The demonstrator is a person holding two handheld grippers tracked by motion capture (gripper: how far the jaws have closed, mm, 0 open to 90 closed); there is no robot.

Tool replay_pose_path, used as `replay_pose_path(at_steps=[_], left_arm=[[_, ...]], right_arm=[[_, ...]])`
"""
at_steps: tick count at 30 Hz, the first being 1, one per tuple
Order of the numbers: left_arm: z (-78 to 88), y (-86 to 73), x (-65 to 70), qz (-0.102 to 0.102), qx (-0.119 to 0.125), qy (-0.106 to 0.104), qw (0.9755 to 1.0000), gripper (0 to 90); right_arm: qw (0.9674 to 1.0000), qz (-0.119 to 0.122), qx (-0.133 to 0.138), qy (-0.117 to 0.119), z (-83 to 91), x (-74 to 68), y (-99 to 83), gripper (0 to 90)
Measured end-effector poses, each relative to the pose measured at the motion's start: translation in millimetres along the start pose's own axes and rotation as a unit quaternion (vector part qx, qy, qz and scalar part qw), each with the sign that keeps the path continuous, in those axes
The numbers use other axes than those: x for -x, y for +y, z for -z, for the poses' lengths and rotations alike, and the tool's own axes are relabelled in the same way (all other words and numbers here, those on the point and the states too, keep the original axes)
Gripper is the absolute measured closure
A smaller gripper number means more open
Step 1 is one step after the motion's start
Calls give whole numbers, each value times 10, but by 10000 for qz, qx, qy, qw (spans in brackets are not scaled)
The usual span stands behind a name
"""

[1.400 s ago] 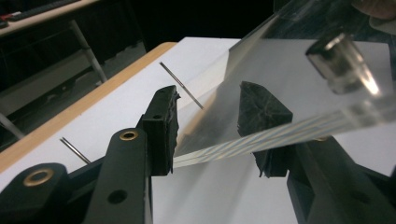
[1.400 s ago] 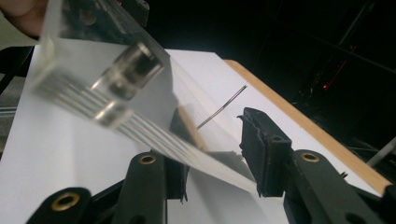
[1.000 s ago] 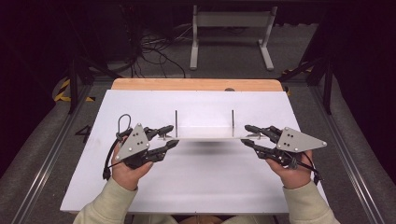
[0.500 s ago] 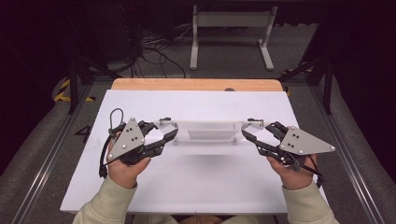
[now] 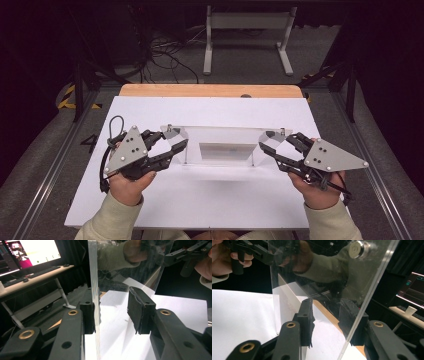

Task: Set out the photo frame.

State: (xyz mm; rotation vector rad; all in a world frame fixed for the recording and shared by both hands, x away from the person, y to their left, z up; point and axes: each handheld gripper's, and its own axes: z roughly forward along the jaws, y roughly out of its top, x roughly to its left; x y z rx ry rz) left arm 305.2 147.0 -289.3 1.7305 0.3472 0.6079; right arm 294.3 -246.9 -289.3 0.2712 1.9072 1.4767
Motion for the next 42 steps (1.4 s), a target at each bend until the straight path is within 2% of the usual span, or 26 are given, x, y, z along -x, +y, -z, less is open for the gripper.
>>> replay_pose_path(at_steps=[4, 5, 8, 10, 12, 15, 19, 21, 22, 26, 31, 35, 36, 42], left_arm=[[33, 35, 12, 77, -28, -33, 10000, 609], [52, 45, 7, 159, -3, -128, 9998, 614], [46, 39, 1, 244, -22, -193, 9995, 620], [34, 30, -8, 275, -40, -227, 9994, 620], [0, -9, -44, 447, -43, -244, 9987, 614], [-16, -31, -69, 504, 29, -237, 9984, 611], [-45, -60, -74, 468, 140, -111, 9987, 595], [-93, -105, -100, 615, 138, -108, 9980, 464], [-93, -105, -100, 615, 138, -108, 9980, 442], [-125, -187, -162, 791, 91, -112, 9968, 448], [-147, -253, -219, 831, 18, 10, 9965, 403], [-154, -296, -247, 830, -150, 150, 9963, 392], [-147, -308, -255, 823, -198, 232, 9961, 389], [-82, -361, -319, 946, -252, 319, 9947, 372]], right_arm=[[9999, -91, 3, 48, 8, -4, 18, 616], [9997, -205, 6, 114, 21, -1, 40, 615], [9992, -350, 27, 182, 29, 14, 47, 615], [9989, -427, -10, 189, 26, 25, 37, 612], [9987, -472, -58, 188, 12, 32, 24, 607], [9985, -521, 33, 154, -23, 51, 4, 593], [9981, -590, 150, 114, -65, 82, -28, 574], [9982, -570, 196, 26, -113, 107, -63, 552], [9982, -570, 196, 26, -113, 107, -63, 552], [9974, -699, 172, -18, -191, 134, -143, 524], [9962, -869, 108, -31, -288, 187, -278, 526], [9946, -1028, 152, 77, -336, 239, -341, 540], [9943, -1049, 157, 78, -346, 247, -348, 539], [9937, -1110, 171, 63, -393, 297, -386, 528]])
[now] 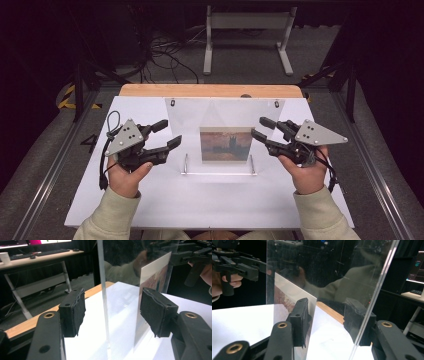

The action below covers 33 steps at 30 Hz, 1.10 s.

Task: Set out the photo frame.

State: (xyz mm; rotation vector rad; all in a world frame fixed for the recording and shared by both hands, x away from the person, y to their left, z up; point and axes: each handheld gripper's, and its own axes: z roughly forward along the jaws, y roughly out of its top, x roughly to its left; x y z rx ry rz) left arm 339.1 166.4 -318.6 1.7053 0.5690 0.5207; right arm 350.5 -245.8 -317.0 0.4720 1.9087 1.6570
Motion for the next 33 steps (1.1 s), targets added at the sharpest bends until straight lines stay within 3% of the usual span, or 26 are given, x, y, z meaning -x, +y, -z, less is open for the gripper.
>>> replay_pose_path(at_steps=[14, 20, 26, 28, 33], left_arm=[[-9, -157, -139, 295, -328, 97, 9990, 346], [9, -184, -158, 321, -404, 100, 9986, 334], [17, -211, -181, 343, -462, 103, 9983, 316], [21, -227, -181, 340, -511, 23, 9981, 292], [59, -222, -153, 280, -501, -22, 9984, 268]], right_arm=[[9996, -204, -143, -140, -92, 140, -147, 513], [9987, -254, -286, -329, -110, 181, -190, 516], [9985, -264, -324, -342, -115, 192, -207, 502], [9982, -362, -347, -334, -109, 193, -212, 444], [9977, -351, -394, -430, -51, 181, -189, 352]])
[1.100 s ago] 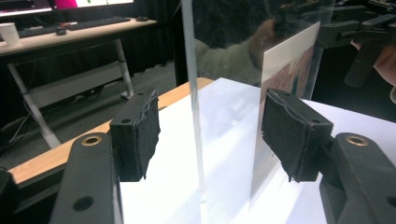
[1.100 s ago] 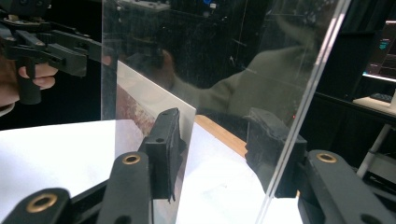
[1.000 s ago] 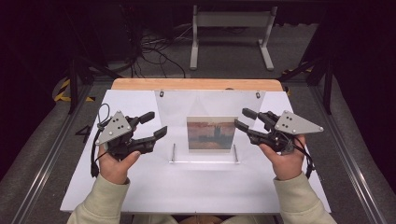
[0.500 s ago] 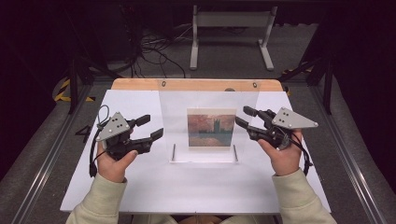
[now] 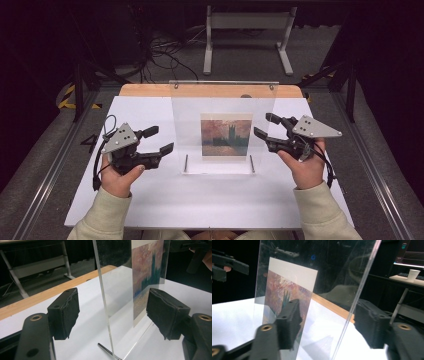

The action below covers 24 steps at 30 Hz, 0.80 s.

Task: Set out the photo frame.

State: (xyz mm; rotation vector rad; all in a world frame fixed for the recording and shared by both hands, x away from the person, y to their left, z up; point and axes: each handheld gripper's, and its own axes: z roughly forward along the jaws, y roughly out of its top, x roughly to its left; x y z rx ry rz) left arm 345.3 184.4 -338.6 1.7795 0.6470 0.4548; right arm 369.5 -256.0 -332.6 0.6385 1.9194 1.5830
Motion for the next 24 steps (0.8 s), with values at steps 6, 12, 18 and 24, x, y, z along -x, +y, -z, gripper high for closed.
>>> replay_pose_path(at_steps=[6, 12, 18, 24], left_arm=[[69, -27, 7, -63, -68, 20, 10000, 244], [196, -94, -25, -51, -138, 102, 9998, 230], [281, -153, -61, -47, -151, 221, 9996, 222], [343, -233, -103, -10, -229, 299, 9993, 206]], right_arm=[[10000, -5, -18, -74, 134, -15, 52, 266], [9999, 20, -87, -111, 322, -28, 102, 235], [9996, 37, -197, -205, 488, 2, 88, 224], [9990, -29, -303, -334, 654, 62, 20, 217]])
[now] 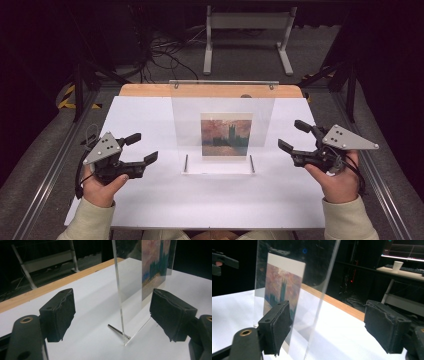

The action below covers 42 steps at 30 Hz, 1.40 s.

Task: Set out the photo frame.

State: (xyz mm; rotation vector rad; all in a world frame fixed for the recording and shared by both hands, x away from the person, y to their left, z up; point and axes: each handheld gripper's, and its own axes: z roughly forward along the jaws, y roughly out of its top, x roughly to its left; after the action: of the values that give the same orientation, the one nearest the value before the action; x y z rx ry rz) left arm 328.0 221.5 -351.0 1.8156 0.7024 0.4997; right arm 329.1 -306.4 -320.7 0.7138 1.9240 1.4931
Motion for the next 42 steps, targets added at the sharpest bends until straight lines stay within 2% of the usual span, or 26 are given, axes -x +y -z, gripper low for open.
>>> replay_pose_path(at_steps=[3, 7, 15, 18, 20, 23, 31, 34, 42], left_arm=[[41, -94, -59, 15, -129, 103, 9999, 197], [90, -203, -118, 21, -154, 278, 9995, 189], [122, -382, -212, 142, -171, 365, 9991, 178], [101, -490, -268, 398, -6, 277, 9988, 184], [91, -530, -292, 439, -25, 302, 9986, 184], [81, -584, -327, 444, -116, 361, 9983, 187], [39, -691, -381, 534, -108, 304, 9981, 184], [17, -725, -397, 583, -121, 295, 9978, 184], [-38, -791, -431, 619, -192, 280, 9975, 180]], right_arm=[[9999, -86, -114, -46, 47, 36, -77, 213], [9996, -153, -224, -79, 65, 73, -150, 205], [9983, -323, -476, -118, 59, 146, -335, 186], [9977, -383, -534, -135, 59, 175, -414, 183], [9977, -397, -546, -119, 61, 185, -437, 183], [9974, -452, -533, -159, 64, 213, -513, 183], [9960, -492, -704, -234, 27, 294, -769, 180], [9961, -485, -696, -228, 10, 313, -848, 179], [9947, -431, -919, -159, -82, 329, -1090, 180]])
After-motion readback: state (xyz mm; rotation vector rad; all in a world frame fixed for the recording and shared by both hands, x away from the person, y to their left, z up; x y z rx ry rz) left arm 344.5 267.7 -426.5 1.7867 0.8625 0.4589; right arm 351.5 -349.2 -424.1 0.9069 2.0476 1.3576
